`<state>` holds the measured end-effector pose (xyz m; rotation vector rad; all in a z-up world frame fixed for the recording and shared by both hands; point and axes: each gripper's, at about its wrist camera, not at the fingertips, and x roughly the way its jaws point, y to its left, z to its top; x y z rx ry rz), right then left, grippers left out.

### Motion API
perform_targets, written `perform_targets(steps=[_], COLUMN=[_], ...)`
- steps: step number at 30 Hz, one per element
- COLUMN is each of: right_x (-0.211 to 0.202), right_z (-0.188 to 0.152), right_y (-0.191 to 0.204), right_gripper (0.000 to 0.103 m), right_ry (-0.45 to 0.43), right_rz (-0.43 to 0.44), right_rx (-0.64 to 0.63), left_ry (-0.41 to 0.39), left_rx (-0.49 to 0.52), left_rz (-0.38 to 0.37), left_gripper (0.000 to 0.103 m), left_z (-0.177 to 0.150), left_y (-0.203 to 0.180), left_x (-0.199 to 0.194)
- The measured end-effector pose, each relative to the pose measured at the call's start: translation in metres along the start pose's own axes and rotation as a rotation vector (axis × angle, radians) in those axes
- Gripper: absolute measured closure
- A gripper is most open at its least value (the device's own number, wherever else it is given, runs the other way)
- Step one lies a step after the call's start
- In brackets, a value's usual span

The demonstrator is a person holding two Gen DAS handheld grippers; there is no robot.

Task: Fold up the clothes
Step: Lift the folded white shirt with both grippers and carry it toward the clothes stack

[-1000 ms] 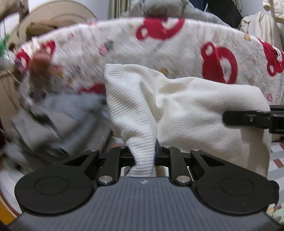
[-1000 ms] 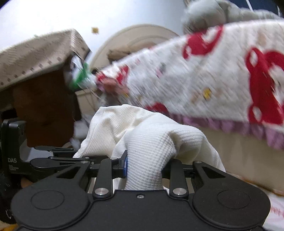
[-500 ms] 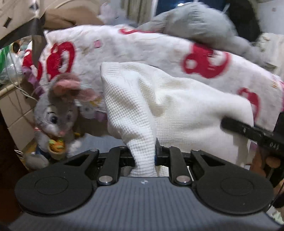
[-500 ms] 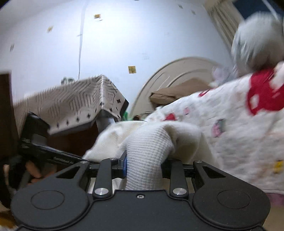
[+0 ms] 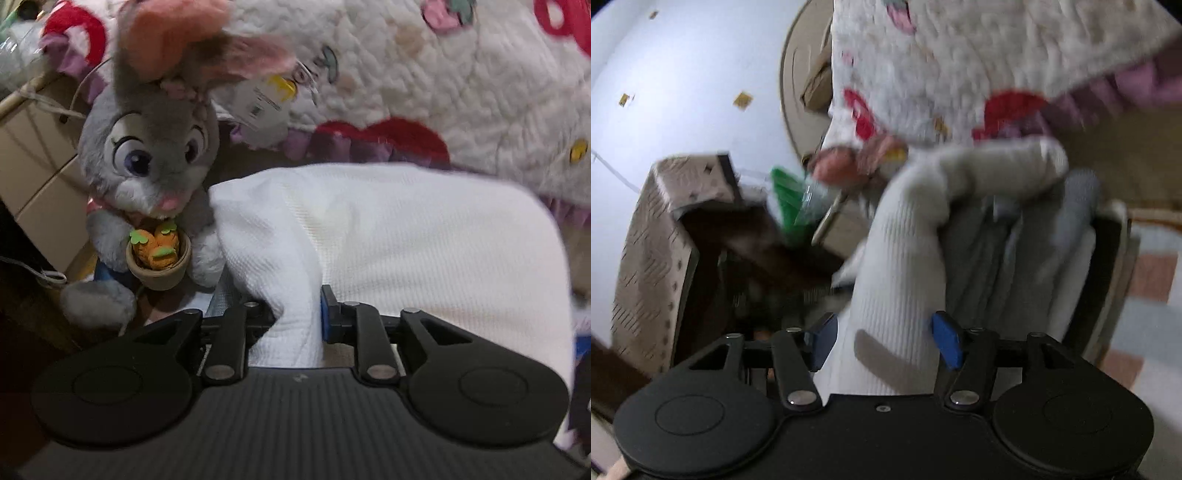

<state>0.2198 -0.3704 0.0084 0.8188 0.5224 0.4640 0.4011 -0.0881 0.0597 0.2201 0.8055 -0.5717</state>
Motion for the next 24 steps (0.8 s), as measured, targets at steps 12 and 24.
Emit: perform_targets(steps=[12,24], right_x=[-0.002,0.003], right_z=[-0.037,-0.037], right_y=[0.006,0.015], right_gripper=[0.034,0.079], right_ry=[0.064,0.102], right_rz=[-0.038,0.026], right_rx=[-0.023,-0.001], left_ry=[-0.234,-0.245], left_rx=[-0.344,-0.59], left_rz=[-0.049,-0.26], left_gripper=[0.045,0.086], left_z=[-0.118,-0.143], left_y=[0.05,0.064], left_x=[-0.101,-0.057])
